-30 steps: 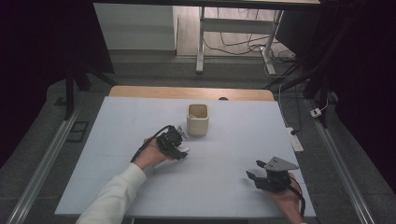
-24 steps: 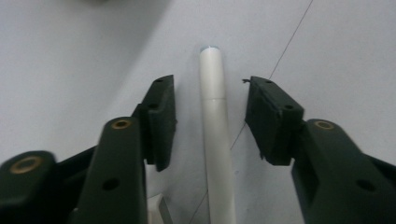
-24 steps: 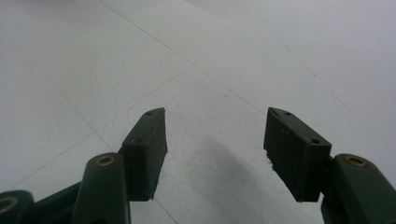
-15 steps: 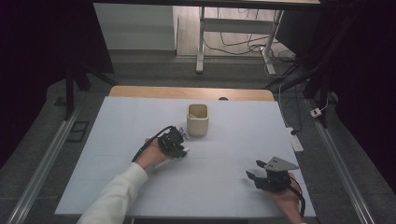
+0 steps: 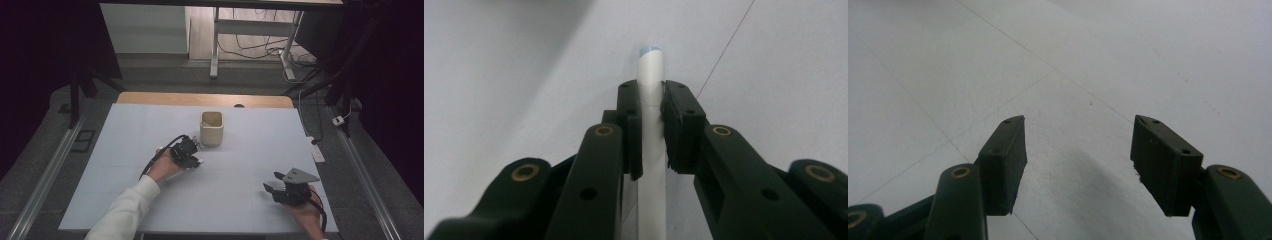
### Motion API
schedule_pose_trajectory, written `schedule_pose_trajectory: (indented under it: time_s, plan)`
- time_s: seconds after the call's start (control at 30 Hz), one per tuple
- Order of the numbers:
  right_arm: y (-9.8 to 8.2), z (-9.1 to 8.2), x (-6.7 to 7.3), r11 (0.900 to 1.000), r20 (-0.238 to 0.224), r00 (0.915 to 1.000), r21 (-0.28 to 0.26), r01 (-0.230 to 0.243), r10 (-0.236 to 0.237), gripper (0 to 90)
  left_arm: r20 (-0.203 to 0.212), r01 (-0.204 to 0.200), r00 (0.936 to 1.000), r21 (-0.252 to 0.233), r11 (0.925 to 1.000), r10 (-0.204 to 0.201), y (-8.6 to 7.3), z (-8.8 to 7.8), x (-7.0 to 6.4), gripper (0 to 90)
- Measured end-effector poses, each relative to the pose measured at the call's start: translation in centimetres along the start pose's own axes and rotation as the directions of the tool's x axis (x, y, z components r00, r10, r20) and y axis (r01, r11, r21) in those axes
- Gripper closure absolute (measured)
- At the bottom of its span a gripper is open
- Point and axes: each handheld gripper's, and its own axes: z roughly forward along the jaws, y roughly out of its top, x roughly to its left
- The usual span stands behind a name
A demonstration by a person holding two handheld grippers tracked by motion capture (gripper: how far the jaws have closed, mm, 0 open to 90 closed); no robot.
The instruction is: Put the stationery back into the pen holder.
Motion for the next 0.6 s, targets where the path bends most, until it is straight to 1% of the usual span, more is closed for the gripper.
schedule_pose_trajectory:
  time_s: [0.13, 0.2, 0.23, 0.33, 0.6]
  plan:
    - [0.0, 0.0, 0.0, 1.0, 0.001, 1.0, 0.0, 0.003, -0.003, 38.6, 0.022, 0.016, 0.9996, -0.01, 0.9998, -0.016, -0.1, -0.1, 0.3, 77.7]
    - [0.0, 0.0, 0.0, 1.0, 0.005, 1.0, 0.001, 0.001, -0.001, 38.6, 0.036, 0.017, 0.9992, -0.016, 0.9997, -0.016, -0.2, -0.1, 0.4, 77.7]
    - [0.0, 0.0, -0.1, 1.0, 0.0, 1.0, 0.001, -0.001, 0.001, 38.6, 0.046, 0.017, 0.9988, -0.022, 0.9996, -0.016, -0.3, -0.2, 0.4, 77.7]
    - [0.0, -0.1, -0.1, 1.0, 0.0, 1.0, 0.0, 0.002, -0.002, 38.6, 0.046, 0.017, 0.9988, -0.033, 0.9993, -0.015, -0.4, -0.6, 0.3, 77.7]
    - [0.0, 0.0, -0.1, 1.0, 0.001, 1.0, 0.0, 0.002, -0.002, 38.6, 0.041, 0.015, 0.9991, -0.086, 0.9962, -0.012, -0.9, -2.3, 0.1, 77.7]
